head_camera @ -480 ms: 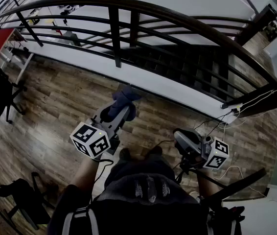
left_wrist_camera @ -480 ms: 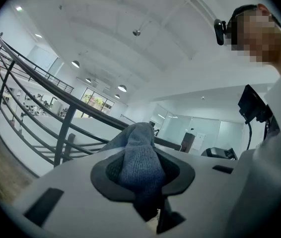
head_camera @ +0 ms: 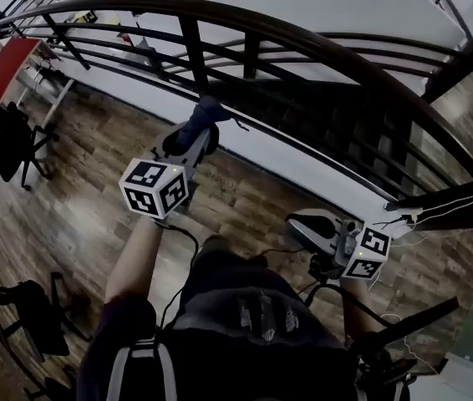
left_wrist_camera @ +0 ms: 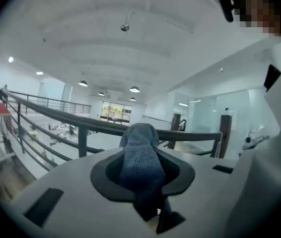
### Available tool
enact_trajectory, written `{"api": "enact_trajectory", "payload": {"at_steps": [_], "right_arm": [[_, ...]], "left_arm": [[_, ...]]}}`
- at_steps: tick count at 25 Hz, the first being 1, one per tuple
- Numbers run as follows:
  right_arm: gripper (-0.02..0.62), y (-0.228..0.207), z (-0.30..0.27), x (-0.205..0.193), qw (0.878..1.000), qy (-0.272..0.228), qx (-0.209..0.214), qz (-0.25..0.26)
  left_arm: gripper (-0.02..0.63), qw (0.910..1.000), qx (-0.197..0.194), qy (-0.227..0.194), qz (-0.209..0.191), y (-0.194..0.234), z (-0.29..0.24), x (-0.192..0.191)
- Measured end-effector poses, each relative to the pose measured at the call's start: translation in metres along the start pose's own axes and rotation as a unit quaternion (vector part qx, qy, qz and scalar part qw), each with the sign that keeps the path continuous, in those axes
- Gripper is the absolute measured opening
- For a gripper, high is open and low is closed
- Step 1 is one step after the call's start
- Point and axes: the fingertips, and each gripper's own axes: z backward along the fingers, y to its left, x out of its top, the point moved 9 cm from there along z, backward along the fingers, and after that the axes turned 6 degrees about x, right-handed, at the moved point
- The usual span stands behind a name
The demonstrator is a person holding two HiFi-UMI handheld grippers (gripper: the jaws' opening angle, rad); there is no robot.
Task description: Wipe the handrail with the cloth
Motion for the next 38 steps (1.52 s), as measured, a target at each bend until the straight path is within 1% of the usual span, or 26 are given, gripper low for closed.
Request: {"api": "enact_trajectory", "payload": {"at_steps": [1, 3, 5, 6, 8, 9, 11, 13, 14, 16, 17, 19, 21, 22, 24, 25, 27, 30, 32, 35, 38], "right_arm": [[0.003, -0.015, 0.001, 0.006, 1.0, 0.029, 0.008, -0.006], [0.003, -0.04, 0.0, 0.02, 0.996, 0.083, 0.002, 0.008], [0.003, -0.067, -0.003, 0.034, 0.991, 0.126, -0.026, 0.041], [0.003, -0.082, -0.004, 0.04, 0.988, 0.138, -0.044, 0.055], [0.003, -0.116, -0.008, 0.053, 0.985, 0.144, -0.071, 0.061], [0.003, -0.133, -0.011, 0.061, 0.985, 0.14, -0.082, 0.051], [0.004, -0.162, -0.014, 0.074, 0.987, 0.122, -0.1, 0.014], [0.003, -0.184, -0.01, 0.081, 0.987, 0.106, -0.116, -0.017], [0.003, -0.195, -0.005, 0.083, 0.986, 0.105, -0.126, -0.019], [0.003, -0.214, 0.004, 0.093, 0.984, 0.106, -0.143, -0.015], [0.003, -0.219, 0.005, 0.102, 0.983, 0.104, -0.148, -0.018], [0.003, -0.228, 0.002, 0.118, 0.984, 0.09, -0.151, -0.036], [0.003, -0.239, 0.005, 0.124, 0.984, 0.076, -0.153, -0.053], [0.003, -0.245, 0.01, 0.123, 0.983, 0.074, -0.155, -0.057], [0.003, -0.253, 0.023, 0.117, 0.981, 0.087, -0.162, -0.059], [0.003, -0.254, 0.029, 0.116, 0.98, 0.094, -0.168, -0.057], [0.003, -0.248, 0.041, 0.115, 0.978, 0.094, -0.18, -0.05], [0.003, -0.232, 0.069, 0.111, 0.977, 0.07, -0.198, -0.029], [0.003, -0.217, 0.097, 0.103, 0.976, 0.063, -0.208, -0.026], [0.003, -0.187, 0.151, 0.09, 0.973, 0.046, -0.223, -0.028], [0.004, -0.156, 0.211, 0.07, 0.97, 0.047, -0.239, -0.019]], "left_arm": [[0.097, 0.9994, 0.027, 0.001, -0.019, 0.013, -0.019, 0.013], [0.097, 0.9955, 0.076, 0.002, -0.057, 0.05, -0.062, 0.047], [0.097, 0.9877, 0.118, 0.011, -0.103, 0.095, -0.115, 0.084], [0.097, 0.9826, 0.136, 0.019, -0.125, 0.121, -0.146, 0.101], [0.097, 0.9718, 0.169, 0.036, -0.16, 0.173, -0.209, 0.134], [0.097, 0.9665, 0.184, 0.046, -0.173, 0.199, -0.239, 0.149], [0.096, 0.9561, 0.21, 0.072, -0.191, 0.243, -0.296, 0.168], [0.097, 0.9481, 0.223, 0.111, -0.198, 0.273, -0.344, 0.167], [0.097, 0.9465, 0.225, 0.13, -0.191, 0.285, -0.363, 0.162], [0.097, 0.9475, 0.223, 0.16, -0.164, 0.302, -0.387, 0.154], [0.095, 0.9493, 0.219, 0.168, -0.15, 0.307, -0.392, 0.152], [0.095, 0.9536, 0.211, 0.168, -0.134, 0.308, -0.396, 0.151], [0.095, 0.9588, 0.203, 0.157, -0.121, 0.303, -0.399, 0.147], [0.095, 0.9626, 0.196, 0.152, -0.108, 0.299, -0.399, 0.144], [0.095, 0.9694, 0.181, 0.146, -0.08, 0.282, -0.398, 0.137], [0.095, 0.9713, 0.171, 0.146, -0.076, 0.268, -0.397, 0.135], [0.095, 0.9745, 0.146, 0.149, -0.082, 0.231, -0.398, 0.131], [0.095, 0.9817, 0.095, 0.146, -0.076, 0.162, -0.4, 0.122], [0.095, 0.9851, 0.065, 0.141, -0.074, 0.109, -0.399, 0.113], [0.095, 0.9868, 0.033, 0.133, -0.086, 0.02, -0.4, 0.097], [0.095, 0.9873, 0.01, 0.132, -0.088, -0.068, -0.404, 0.08]]}}
